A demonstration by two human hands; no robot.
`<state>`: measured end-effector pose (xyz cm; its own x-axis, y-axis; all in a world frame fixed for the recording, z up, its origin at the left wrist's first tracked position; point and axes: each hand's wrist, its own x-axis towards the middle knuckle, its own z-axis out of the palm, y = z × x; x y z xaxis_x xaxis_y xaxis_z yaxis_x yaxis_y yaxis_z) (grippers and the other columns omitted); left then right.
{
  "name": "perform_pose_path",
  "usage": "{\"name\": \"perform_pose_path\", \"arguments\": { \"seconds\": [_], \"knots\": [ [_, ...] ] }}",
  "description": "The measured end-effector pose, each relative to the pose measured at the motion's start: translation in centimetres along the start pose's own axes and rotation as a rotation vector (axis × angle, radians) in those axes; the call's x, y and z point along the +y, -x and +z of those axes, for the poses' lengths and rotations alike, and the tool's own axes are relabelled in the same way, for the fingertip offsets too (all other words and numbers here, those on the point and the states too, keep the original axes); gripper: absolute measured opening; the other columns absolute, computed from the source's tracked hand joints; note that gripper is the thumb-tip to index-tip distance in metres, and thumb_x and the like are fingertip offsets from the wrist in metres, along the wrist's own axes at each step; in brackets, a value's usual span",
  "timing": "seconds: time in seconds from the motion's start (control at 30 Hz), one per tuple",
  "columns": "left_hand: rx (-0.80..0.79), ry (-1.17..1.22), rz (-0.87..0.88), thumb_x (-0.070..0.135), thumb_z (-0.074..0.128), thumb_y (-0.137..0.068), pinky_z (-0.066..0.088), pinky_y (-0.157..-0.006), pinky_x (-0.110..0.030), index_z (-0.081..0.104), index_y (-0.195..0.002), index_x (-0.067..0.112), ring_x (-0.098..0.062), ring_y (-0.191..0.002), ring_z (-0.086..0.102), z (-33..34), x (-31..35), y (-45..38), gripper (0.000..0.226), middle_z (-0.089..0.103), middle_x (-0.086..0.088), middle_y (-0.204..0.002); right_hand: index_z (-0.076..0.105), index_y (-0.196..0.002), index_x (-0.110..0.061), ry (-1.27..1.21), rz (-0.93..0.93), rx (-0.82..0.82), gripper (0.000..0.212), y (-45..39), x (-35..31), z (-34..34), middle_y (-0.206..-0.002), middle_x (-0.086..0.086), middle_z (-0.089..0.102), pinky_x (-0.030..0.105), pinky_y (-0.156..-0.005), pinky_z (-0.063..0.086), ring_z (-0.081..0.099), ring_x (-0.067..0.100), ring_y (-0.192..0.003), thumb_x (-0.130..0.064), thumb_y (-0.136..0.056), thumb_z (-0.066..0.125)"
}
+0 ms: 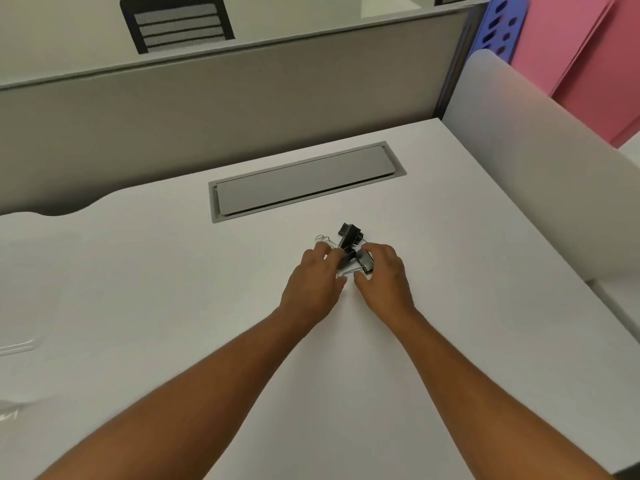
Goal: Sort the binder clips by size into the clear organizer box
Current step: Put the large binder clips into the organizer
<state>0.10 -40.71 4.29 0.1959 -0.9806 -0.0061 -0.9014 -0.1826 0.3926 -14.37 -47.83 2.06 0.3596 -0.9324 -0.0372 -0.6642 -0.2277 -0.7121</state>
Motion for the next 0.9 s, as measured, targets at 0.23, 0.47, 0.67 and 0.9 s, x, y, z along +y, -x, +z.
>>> {"name": "perform_pose_path", "arguments": {
  "seconds": [0.23,0.47,0.67,0.9],
  "knots": [
    [0.065,-0.019,-0.066,0.024,0.057,-0.103,0.05,-0.069,-0.037,0.066,-0.125,0.014,-0.026,-0.107,0.057,2.2,-0.8,-2.8,0.026,0.055,-0.004,-0.117,0.063,-0.125,-0.016,0.015,-0.033,0.084,0.045,-0.9,1.3,1.4,-0.114,0.003,0.063,0.036,-0.086,0.051,0.059,0.028,-0.105,-0.01,-0.085,0.083],
    [0.341,0.23,-0.163,0.031,0.07,-0.091,0.052,-0.074,-0.033,0.076,-0.102,0.021,-0.017,-0.082,0.064,0.3,-1.2,0.9,0.016,0.067,0.006,-0.09,0.066,-0.113,-0.024,-0.128,0.006,0.094,0.037,0.7,1.6,-0.8,-0.104,-0.009,0.071,0.03,-0.08,0.059,0.068,0.012,-0.089,-0.011,-0.084,0.084],
    [0.373,0.842,-0.613,0.022,0.071,-0.09,0.054,-0.072,-0.02,0.069,-0.087,0.022,-0.008,-0.086,0.074,-2.3,0.1,4.4,0.004,0.077,0.008,-0.086,0.068,-0.108,-0.027,-0.524,0.212,-0.063,0.035,3.6,-1.6,-2.7,-0.097,-0.016,0.076,0.01,-0.066,0.053,0.074,-0.001,-0.082,-0.011,-0.083,0.086],
    [0.171,1.321,-0.723,0.005,0.067,-0.098,0.062,-0.074,-0.038,0.06,-0.092,0.001,-0.037,-0.088,0.079,-4.6,-0.6,9.1,0.01,0.077,-0.025,-0.103,0.069,-0.124,-0.017,-0.99,0.358,-0.379,0.046,7.4,-5.0,-1.8,-0.11,0.001,0.069,0.038,-0.095,0.06,0.072,0.017,-0.091,0.007,-0.086,0.077]
  ]
}}
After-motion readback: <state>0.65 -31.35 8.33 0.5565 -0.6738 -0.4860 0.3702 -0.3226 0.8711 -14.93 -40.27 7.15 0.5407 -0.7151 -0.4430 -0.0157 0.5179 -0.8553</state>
